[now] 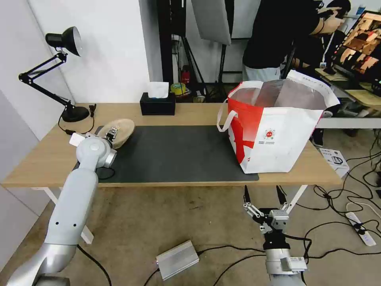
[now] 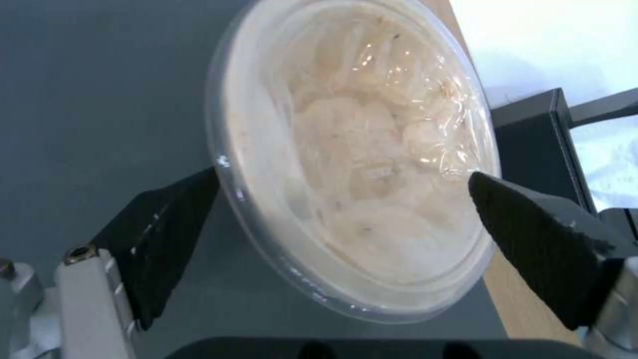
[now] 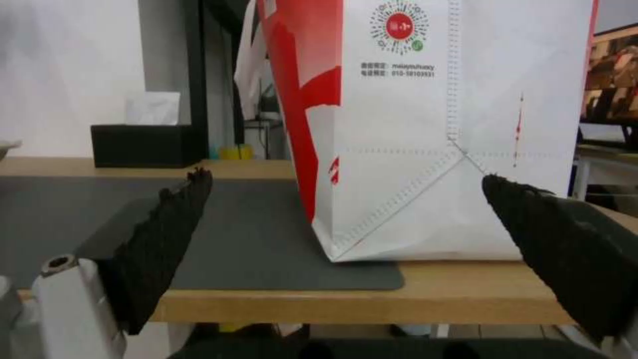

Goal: Pick up the trash from the table and place it into the takeout bag.

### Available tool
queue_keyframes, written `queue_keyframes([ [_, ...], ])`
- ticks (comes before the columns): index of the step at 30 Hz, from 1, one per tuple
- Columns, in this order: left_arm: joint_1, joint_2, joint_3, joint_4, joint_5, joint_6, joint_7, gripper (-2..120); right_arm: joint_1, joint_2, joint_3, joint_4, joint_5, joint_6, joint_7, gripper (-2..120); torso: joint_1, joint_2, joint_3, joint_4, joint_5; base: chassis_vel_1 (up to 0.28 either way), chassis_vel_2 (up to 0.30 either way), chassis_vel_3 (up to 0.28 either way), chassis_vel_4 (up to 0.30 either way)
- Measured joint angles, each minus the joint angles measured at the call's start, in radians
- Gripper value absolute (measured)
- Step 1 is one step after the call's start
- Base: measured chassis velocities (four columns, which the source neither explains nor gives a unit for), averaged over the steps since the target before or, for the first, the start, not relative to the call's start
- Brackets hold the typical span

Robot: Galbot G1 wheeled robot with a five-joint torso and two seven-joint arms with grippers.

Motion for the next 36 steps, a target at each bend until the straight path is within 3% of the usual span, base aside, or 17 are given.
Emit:
queue_keyframes([
  [13, -0.018, -0.017, 0.010, 0.019, 0.015, 0.001, 0.006, 97, 0.000, 0.000, 0.000, 0.000, 0.000, 0.000, 0.000, 100, 0.000, 0.000, 0.000, 0.0000, 0.0000, 0.000, 0.000, 0.000, 0.000],
  [21, -0.021, -0.015, 0.011, 0.018, 0.018, 0.000, 0.009, 64, 0.000, 0.000, 0.000, 0.000, 0.000, 0.000, 0.000, 100, 0.000, 0.000, 0.000, 0.0001, 0.0000, 0.000, 0.000, 0.000, 0.000],
  [23, -0.021, -0.014, 0.011, 0.017, 0.018, 0.000, 0.010, 63, 0.000, 0.000, 0.000, 0.000, 0.000, 0.000, 0.000, 100, 0.000, 0.000, 0.000, 0.0000, 0.0000, 0.000, 0.000, 0.000, 0.000],
  [28, -0.022, -0.007, 0.012, 0.014, 0.016, -0.001, 0.013, 37, 0.000, 0.000, 0.000, 0.000, 0.000, 0.000, 0.000, 100, 0.000, 0.000, 0.000, 0.0000, 0.0000, 0.000, 0.000, 0.000, 0.000],
  [36, -0.013, -0.001, 0.013, 0.001, 0.015, -0.003, 0.015, 13, 0.000, 0.000, 0.000, 0.000, 0.000, 0.000, 0.000, 100, 0.000, 0.000, 0.000, 0.0000, 0.0000, 0.000, 0.000, 0.000, 0.000],
])
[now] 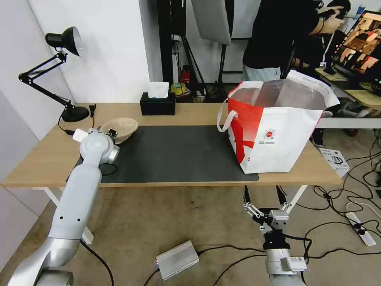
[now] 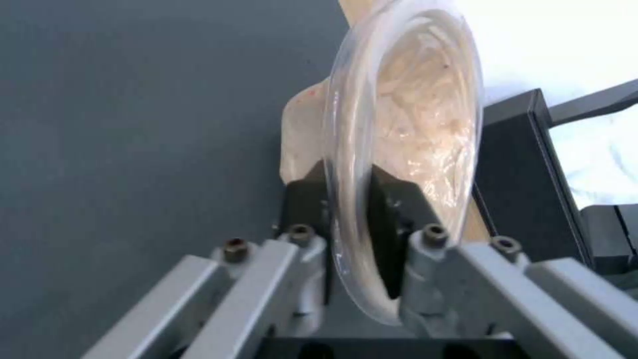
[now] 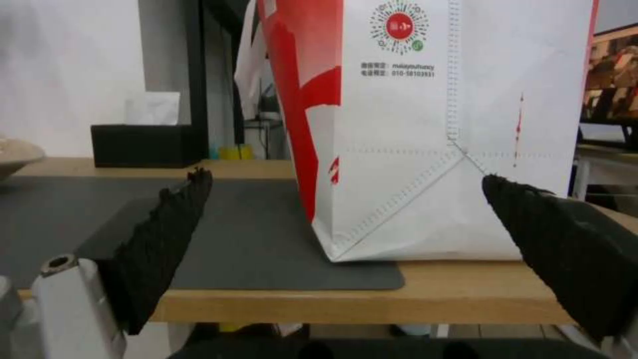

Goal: Pick up the trash from the table and place it into the takeout bag.

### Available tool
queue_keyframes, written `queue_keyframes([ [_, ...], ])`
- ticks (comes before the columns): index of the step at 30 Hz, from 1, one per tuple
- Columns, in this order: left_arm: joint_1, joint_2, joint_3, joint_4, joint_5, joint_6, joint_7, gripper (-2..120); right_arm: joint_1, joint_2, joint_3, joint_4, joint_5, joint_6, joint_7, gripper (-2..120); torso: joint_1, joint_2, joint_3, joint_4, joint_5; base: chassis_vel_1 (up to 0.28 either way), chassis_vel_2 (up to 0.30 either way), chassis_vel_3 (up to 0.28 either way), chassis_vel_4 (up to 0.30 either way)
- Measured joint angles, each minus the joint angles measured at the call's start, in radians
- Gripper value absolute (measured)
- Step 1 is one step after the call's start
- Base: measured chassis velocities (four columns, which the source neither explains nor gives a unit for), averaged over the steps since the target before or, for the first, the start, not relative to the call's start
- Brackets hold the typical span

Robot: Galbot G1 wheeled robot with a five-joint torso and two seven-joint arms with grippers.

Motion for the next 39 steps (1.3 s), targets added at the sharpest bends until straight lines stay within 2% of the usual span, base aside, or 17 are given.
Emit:
queue_keyframes([
  [2, 0.005, 0.003, 0.002, -0.010, -0.003, 0.000, 0.000, 1, 0.000, 0.000, 0.000, 0.000, 0.000, 0.000, 0.000, 100, 0.000, 0.000, 0.000, 0.0000, 0.0000, 0.000, 0.000, 0.000, 0.000],
  [4, 0.006, 0.003, 0.002, -0.015, -0.008, 0.000, -0.001, 0, 0.000, 0.000, 0.000, 0.000, 0.000, 0.000, 0.000, 100, 0.000, 0.000, 0.000, 0.0001, 0.0000, 0.000, 0.000, 0.000, 0.000],
  [13, 0.007, 0.012, 0.014, -0.056, -0.026, 0.003, -0.004, 0, 0.000, 0.000, 0.000, 0.000, 0.000, 0.000, 0.000, 100, 0.000, 0.000, 0.000, 0.0000, 0.0000, 0.000, 0.000, 0.000, 0.000],
  [18, 0.012, 0.021, 0.026, -0.117, -0.048, 0.003, -0.001, 0, 0.000, 0.000, 0.000, 0.000, 0.000, 0.000, 0.000, 100, 0.000, 0.000, 0.000, 0.0000, 0.0000, 0.000, 0.000, 0.000, 0.000],
  [21, 0.013, 0.038, 0.054, -0.191, -0.069, 0.011, 0.011, 0, 0.000, 0.000, 0.000, 0.000, 0.000, 0.000, 0.000, 100, 0.000, 0.000, 0.000, 0.0000, 0.0001, 0.000, 0.000, 0.000, 0.000],
  [28, 0.001, 0.053, 0.092, -0.270, -0.105, 0.014, 0.012, 0, 0.000, 0.000, 0.000, 0.000, 0.000, 0.000, 0.000, 100, 0.000, 0.000, 0.000, 0.0000, 0.0001, 0.000, 0.000, 0.000, 0.000],
  [33, -0.005, 0.065, 0.130, -0.319, -0.116, 0.012, 0.042, 0, 0.000, 0.000, 0.000, 0.000, 0.000, 0.000, 0.000, 100, 0.000, 0.000, 0.000, 0.0000, 0.0000, 0.000, 0.000, 0.000, 0.000],
  [36, -0.015, 0.073, 0.156, -0.339, -0.119, 0.009, 0.075, 0, 0.000, 0.000, 0.000, 0.000, 0.000, 0.000, 0.000, 100, 0.000, 0.000, 0.000, 0.0000, 0.0001, 0.000, 0.000, 0.000, 0.000],
  [37, -0.030, 0.078, 0.181, -0.352, -0.121, 0.000, 0.104, 0, 0.000, 0.000, 0.000, 0.000, 0.000, 0.000, 0.000, 100, 0.000, 0.000, 0.000, 0.0000, 0.0001, 0.000, 0.000, 0.000, 0.000],
  [39, -0.037, 0.078, 0.190, -0.354, -0.121, -0.005, 0.113, 0, 0.000, 0.000, 0.000, 0.000, 0.000, 0.000, 0.000, 100, 0.000, 0.000, 0.000, 0.0001, 0.0001, 0.000, 0.000, 0.000, 0.000],
])
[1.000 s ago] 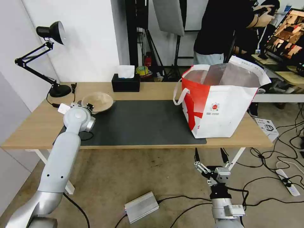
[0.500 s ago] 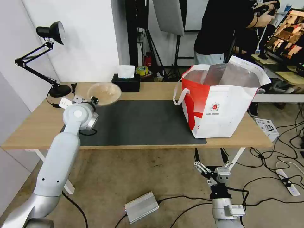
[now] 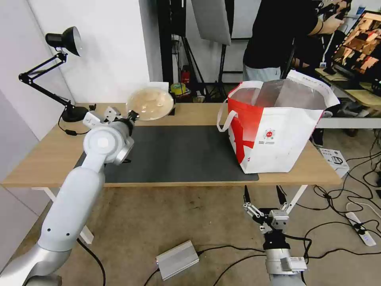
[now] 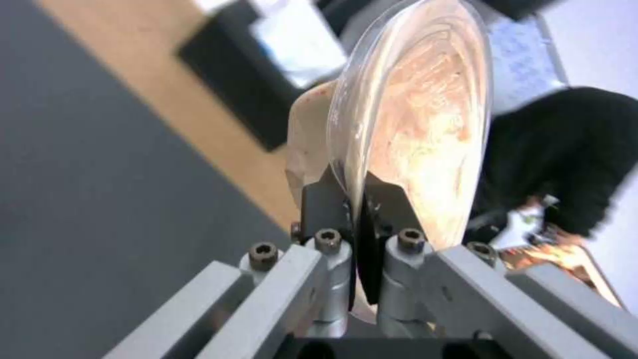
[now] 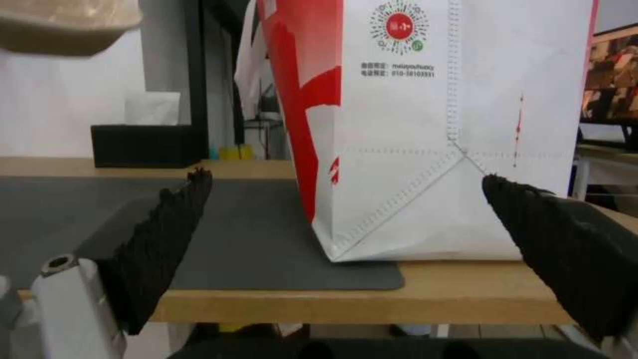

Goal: Pick up the trash from the table and place it into the takeout bag.

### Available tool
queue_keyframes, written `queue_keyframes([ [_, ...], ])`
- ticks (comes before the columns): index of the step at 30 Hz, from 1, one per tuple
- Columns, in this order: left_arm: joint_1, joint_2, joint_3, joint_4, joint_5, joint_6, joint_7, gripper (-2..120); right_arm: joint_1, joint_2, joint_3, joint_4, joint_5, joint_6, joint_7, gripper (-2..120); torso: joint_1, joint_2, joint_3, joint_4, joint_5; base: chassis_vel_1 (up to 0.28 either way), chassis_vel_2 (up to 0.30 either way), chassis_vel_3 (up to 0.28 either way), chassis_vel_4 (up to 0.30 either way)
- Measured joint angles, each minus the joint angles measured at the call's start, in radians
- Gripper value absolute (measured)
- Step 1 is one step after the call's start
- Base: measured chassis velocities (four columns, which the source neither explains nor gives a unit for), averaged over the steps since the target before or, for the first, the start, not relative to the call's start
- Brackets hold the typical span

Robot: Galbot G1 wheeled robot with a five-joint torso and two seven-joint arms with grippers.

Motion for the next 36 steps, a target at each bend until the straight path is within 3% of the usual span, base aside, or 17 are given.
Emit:
queue_keyframes([
  [9, -0.097, -0.017, 0.088, 0.017, 0.000, -0.042, 0.073, 0, 0.000, 0.000, 0.000, 0.000, 0.000, 0.000, 0.000, 100, 0.000, 0.000, 0.000, -0.0001, 0.0001, 0.000, 0.000, 0.000, 0.000],
  [16, -0.158, -0.044, 0.174, 0.026, 0.023, -0.083, 0.164, 0, 0.000, 0.000, 0.000, 0.000, 0.000, 0.000, 0.000, 100, 0.000, 0.000, 0.000, -0.0001, 0.0000, 0.000, 0.000, 0.000, 0.000],
  [22, -0.199, -0.069, 0.220, 0.052, 0.035, -0.105, 0.190, 0, 0.000, 0.000, 0.000, 0.000, 0.000, 0.000, 0.000, 100, 0.000, 0.000, 0.000, -0.0002, 0.0000, 0.000, 0.000, 0.000, 0.000],
  [36, -0.339, -0.180, 0.385, 0.226, 0.078, -0.154, 0.261, 0, 0.000, 0.000, 0.000, 0.000, 0.000, 0.000, 0.000, 100, 0.000, 0.000, 0.000, -0.0003, 0.0001, 0.000, 0.000, 0.000, 0.000],
])
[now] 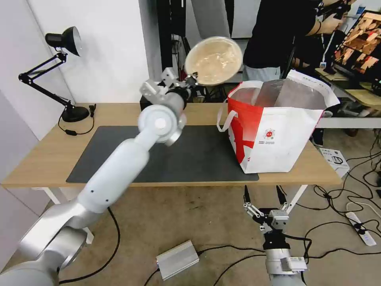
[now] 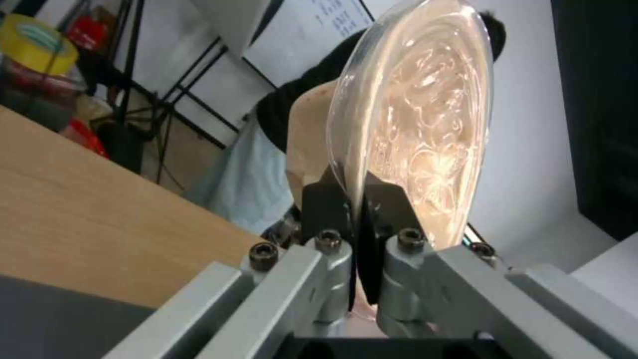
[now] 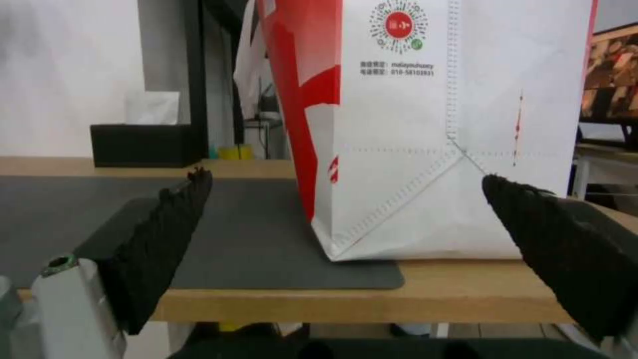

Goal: Pick up the trash from the table and place it into the takeout bag.

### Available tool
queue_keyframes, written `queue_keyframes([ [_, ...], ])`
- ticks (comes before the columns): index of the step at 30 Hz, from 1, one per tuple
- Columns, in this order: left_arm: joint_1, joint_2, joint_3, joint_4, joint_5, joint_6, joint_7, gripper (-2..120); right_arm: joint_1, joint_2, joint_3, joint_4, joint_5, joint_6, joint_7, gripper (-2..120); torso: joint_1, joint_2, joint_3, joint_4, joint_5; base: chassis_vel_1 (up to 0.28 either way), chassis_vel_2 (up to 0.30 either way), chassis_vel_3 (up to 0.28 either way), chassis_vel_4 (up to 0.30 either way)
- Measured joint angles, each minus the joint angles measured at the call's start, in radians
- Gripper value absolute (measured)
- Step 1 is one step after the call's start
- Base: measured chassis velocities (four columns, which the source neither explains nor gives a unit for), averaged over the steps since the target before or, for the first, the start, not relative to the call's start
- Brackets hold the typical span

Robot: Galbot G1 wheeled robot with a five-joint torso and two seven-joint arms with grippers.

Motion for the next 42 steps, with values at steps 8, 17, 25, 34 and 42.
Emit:
queue_keyframes([
  [8, -0.063, -0.081, 0.053, 0.090, 0.024, -0.006, 0.014, 0, 0.000, 0.000, 0.000, 0.000, 0.000, 0.000, 0.000, 100, 0.000, 0.000, 0.000, 0.0002, 0.0000, 0.000, 0.000, 0.000, 0.000],
  [17, -0.103, -0.143, 0.094, 0.159, 0.043, -0.006, 0.020, 0, 0.000, 0.000, 0.000, 0.000, 0.000, 0.000, 0.000, 100, 0.000, 0.000, 0.000, 0.0001, 0.0000, 0.000, 0.000, 0.000, 0.000],
  [25, -0.111, -0.185, 0.142, 0.218, 0.079, -0.009, 0.039, 0, 0.000, 0.000, 0.000, 0.000, 0.000, 0.000, 0.000, 100, 0.000, 0.000, 0.000, 0.0001, -0.0001, 0.000, 0.000, 0.000, 0.000],
  [34, -0.136, -0.223, 0.215, 0.299, 0.116, -0.009, 0.059, 0, 0.000, 0.000, 0.000, 0.000, 0.000, 0.000, 0.000, 100, 0.000, 0.000, 0.000, 0.0001, 0.0000, 0.000, 0.000, 0.000, 0.000],
  [42, -0.156, -0.241, 0.266, 0.345, 0.134, -0.009, 0.074, 0, 0.000, 0.000, 0.000, 0.000, 0.000, 0.000, 0.000, 100, 0.000, 0.000, 0.000, 0.0002, 0.0000, 0.000, 0.000, 0.000, 0.000],
])
